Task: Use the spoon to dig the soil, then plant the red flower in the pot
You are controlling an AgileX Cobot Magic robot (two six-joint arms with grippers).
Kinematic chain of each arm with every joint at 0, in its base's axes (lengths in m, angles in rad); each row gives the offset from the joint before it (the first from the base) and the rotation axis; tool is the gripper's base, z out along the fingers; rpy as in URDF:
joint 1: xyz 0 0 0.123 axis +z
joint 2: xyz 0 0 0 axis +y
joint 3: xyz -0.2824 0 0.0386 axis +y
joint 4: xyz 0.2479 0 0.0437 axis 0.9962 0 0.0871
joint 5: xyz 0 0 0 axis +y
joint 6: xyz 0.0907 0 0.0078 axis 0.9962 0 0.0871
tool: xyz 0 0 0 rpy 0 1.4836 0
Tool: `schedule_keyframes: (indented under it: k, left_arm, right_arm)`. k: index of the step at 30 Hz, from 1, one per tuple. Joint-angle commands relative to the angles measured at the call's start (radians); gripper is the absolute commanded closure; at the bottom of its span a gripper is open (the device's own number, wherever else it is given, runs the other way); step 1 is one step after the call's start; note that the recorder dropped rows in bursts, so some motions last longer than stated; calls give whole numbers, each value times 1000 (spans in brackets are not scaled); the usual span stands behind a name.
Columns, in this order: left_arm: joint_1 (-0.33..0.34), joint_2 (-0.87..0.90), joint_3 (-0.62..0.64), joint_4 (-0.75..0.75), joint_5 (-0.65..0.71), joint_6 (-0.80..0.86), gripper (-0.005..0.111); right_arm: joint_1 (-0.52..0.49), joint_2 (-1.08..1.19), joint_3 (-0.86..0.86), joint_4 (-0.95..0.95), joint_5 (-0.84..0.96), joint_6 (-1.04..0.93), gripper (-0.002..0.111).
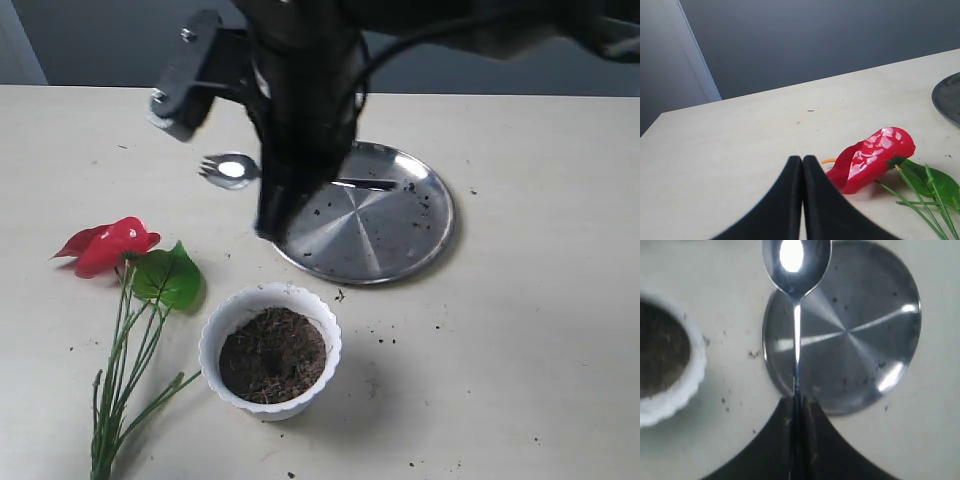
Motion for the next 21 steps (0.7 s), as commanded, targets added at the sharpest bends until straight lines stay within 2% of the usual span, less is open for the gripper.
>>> schedule_keyframes:
  k: [1,9,21]
  left_arm:
    - [-2,-4,2,-8,-8,-5,106]
    - [-2,-4,2,-8,-8,-5,106]
    - [-2,-4,2,-8,-8,-5,106]
  right_arm:
    - [16,-135,167,-61,-5,-108,109]
    - [126,-176,260,-225,-5,-256,109]
    - [236,-159,338,-250,-5,-410,109]
